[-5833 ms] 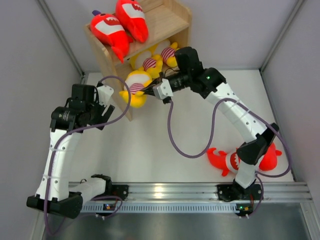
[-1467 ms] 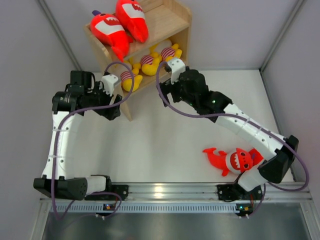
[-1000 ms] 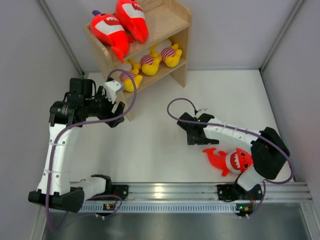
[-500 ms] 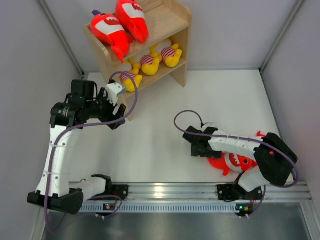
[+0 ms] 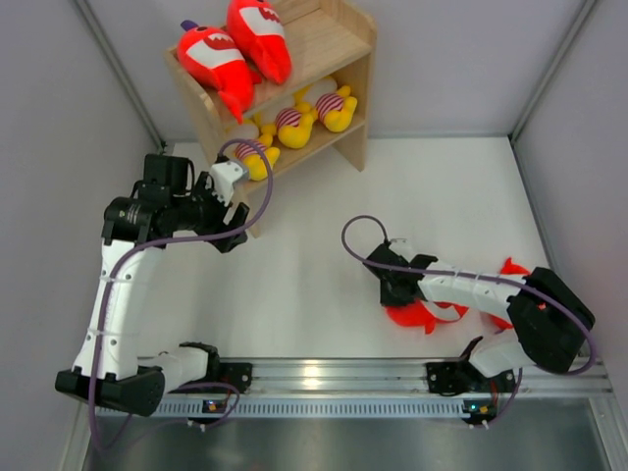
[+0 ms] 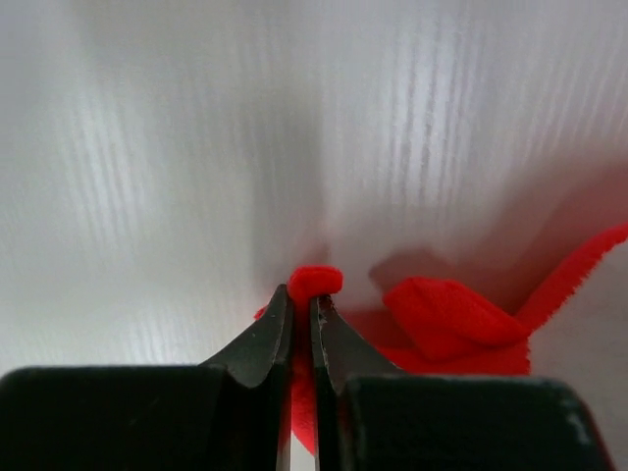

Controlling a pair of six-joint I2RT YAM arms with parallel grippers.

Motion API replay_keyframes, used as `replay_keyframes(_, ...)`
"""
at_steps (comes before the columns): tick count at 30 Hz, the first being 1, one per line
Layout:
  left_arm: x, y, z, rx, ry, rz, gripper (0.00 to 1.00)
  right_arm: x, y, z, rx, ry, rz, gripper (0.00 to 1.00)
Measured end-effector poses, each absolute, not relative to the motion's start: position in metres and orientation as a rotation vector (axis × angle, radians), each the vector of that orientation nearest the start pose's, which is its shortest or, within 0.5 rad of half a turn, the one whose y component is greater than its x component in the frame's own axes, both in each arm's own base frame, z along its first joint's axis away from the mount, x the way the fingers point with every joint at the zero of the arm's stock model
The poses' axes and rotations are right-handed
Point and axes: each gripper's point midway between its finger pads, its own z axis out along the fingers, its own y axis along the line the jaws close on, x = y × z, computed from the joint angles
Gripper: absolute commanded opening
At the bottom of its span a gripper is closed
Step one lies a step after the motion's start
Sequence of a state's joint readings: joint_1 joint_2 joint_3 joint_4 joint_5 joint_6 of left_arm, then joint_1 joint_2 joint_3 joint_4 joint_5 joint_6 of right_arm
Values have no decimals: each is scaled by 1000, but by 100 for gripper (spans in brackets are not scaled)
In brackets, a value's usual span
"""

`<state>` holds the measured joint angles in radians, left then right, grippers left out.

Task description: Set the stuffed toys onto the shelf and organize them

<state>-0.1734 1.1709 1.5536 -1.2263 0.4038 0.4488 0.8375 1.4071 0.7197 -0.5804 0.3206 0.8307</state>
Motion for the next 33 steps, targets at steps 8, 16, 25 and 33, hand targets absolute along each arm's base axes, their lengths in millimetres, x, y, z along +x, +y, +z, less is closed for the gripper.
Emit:
replay_keyframes(8, 241, -100, 298, 901, 2174, -383, 79, 217, 255, 104, -542, 2489, 290, 0)
replay_keyframes(16, 243, -100, 302, 900, 2163, -380, 80, 244, 308, 238, -931, 2080, 433, 0)
replay_keyframes(25, 242, -116, 336, 961, 2023, -451, 92, 253, 321, 360, -1125, 1710, 525, 0)
replay_keyframes(33, 242, -135, 350, 1134, 1855, -528, 99, 233, 342, 420, -1335, 1444, 628, 0)
